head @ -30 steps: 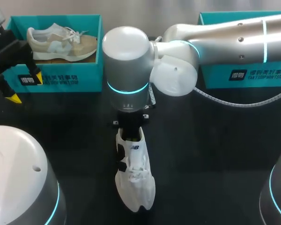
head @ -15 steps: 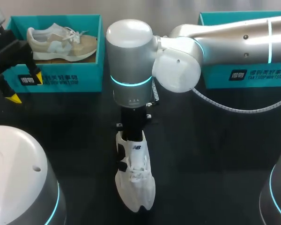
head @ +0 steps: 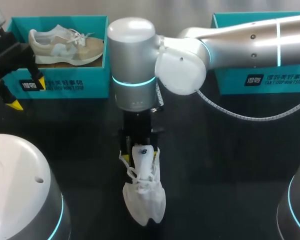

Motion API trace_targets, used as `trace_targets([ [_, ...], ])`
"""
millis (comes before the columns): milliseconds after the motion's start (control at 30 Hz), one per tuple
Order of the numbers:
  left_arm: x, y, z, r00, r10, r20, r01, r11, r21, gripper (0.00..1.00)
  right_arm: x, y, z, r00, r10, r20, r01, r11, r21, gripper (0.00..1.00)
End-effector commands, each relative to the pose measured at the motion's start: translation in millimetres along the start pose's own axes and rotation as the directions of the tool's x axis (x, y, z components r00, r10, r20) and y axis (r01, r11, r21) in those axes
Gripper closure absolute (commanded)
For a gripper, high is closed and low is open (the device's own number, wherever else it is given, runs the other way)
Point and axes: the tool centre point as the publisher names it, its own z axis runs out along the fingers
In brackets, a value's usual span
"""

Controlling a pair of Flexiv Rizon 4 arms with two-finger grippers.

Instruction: Take the shoe out of the shoebox, open the shoe tongue, remove and reinsert the insole, then place the shoe into the shoebox

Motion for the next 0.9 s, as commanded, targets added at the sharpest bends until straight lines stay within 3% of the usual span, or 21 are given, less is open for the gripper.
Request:
trace_targets([
  [33, 1.2, 0.1, -0.3, 1.000, 0.000, 0.001, 0.000, 1.000, -0.003, 0.00, 3.5, -5.8, -2.5, 1.000, 0.005, 0.024, -0.004, 1.000, -0.019, 0.00],
  [233, 1.2, 0.1, -0.3, 1.000, 0.000, 0.001, 0.000, 1.000, -0.003, 0.00, 6.5, -10.1, -12.0, 0.997, 0.005, 0.072, 0.001, 0.997, -0.074, 0.00],
  [533, 1.2, 0.1, -0.3, 1.000, 0.000, 0.001, 0.000, 1.000, -0.003, 0.00, 5.0, -13.0, -12.4, 0.997, 0.002, 0.079, 0.003, 0.998, -0.060, 0.00],
  [900, 1.2, 0.1, -0.3, 1.000, 0.000, 0.001, 0.000, 1.000, -0.003, 0.00, 1.9, -47.4, -31.9, 0.991, 0.094, 0.097, -0.089, 0.995, -0.053, 0.00],
])
